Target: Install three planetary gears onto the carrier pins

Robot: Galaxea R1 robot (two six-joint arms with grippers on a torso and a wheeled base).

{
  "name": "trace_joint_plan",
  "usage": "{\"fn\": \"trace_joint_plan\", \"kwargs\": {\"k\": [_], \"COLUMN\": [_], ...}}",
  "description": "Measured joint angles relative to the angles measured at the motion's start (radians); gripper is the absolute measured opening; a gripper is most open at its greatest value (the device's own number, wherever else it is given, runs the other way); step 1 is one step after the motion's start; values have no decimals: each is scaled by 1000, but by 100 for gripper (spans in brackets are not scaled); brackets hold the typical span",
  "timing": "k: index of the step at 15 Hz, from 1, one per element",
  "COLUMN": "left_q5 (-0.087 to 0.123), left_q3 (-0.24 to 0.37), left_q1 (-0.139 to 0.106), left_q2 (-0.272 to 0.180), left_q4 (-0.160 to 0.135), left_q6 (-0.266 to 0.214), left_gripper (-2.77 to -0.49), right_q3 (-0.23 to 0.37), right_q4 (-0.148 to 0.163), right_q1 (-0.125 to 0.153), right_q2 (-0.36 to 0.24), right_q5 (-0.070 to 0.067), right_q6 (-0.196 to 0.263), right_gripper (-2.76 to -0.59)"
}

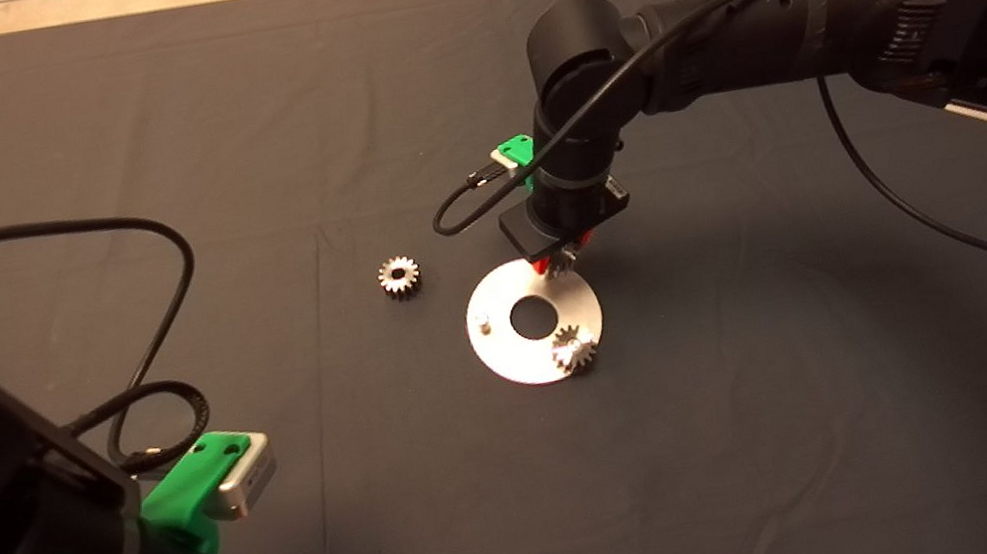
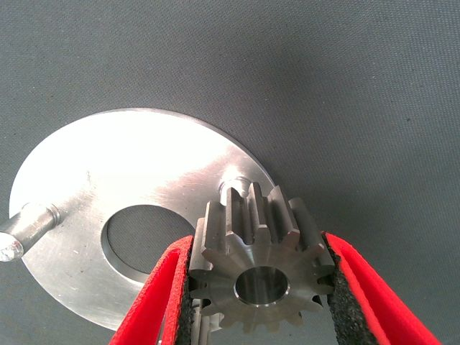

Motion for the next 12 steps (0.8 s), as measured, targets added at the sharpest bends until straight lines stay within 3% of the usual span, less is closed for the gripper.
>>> {"fn": "trace_joint_plan", "kwargs": {"k": [12], "left_q5": [0], "left_q3": [0], "left_q1": [0], "left_q2": [2], "left_q4": [0], "left_q6": [0], "left_gripper": [-51], "right_q3": [-38], "right_q4": [0], "right_q1": [-2], "right_q2": [37], "right_q5": [0], "right_q6": [-16], "right_gripper": [-229]}}
